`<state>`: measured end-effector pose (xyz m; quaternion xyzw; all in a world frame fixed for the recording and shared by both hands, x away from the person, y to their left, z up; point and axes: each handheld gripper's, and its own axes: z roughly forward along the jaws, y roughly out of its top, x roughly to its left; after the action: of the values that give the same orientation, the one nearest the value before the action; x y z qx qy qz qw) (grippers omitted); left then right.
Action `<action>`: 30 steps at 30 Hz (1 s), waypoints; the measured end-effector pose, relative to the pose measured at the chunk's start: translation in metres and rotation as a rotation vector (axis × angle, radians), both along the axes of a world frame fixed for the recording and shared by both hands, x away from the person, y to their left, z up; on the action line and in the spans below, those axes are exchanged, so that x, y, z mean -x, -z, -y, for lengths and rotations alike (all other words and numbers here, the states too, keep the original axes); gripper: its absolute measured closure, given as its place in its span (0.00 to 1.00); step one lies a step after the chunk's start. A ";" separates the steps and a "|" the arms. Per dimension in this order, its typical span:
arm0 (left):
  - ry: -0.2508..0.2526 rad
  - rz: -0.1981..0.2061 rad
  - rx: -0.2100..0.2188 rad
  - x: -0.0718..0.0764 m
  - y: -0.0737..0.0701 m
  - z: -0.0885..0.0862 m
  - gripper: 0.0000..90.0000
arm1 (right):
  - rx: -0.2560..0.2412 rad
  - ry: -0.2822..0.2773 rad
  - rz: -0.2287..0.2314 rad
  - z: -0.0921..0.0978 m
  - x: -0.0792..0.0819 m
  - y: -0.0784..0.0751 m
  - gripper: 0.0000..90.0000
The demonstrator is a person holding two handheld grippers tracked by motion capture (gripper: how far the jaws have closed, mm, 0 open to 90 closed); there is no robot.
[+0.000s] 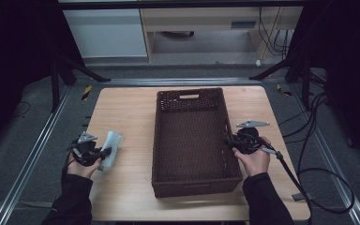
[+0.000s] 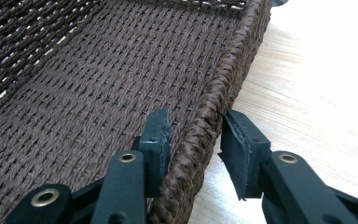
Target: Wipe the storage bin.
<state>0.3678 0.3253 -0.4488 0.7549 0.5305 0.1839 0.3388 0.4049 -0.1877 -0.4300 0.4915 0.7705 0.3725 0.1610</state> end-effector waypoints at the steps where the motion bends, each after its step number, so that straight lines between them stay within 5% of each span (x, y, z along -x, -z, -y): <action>1: 0.010 0.001 -0.002 -0.003 -0.001 0.003 0.88 | 0.001 -0.001 -0.002 0.000 0.000 0.000 0.70; 18: 0.067 0.071 0.019 -0.055 -0.025 0.046 0.88 | 0.027 0.001 0.011 -0.005 -0.003 -0.002 0.76; 30: 0.068 0.035 0.017 -0.096 -0.008 0.056 0.90 | 0.008 -0.019 0.014 -0.009 -0.004 -0.001 0.76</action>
<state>0.4639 0.2693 -0.4410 0.7662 0.5001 0.1812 0.3606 0.4093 -0.1782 -0.4288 0.4809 0.7756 0.3741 0.1648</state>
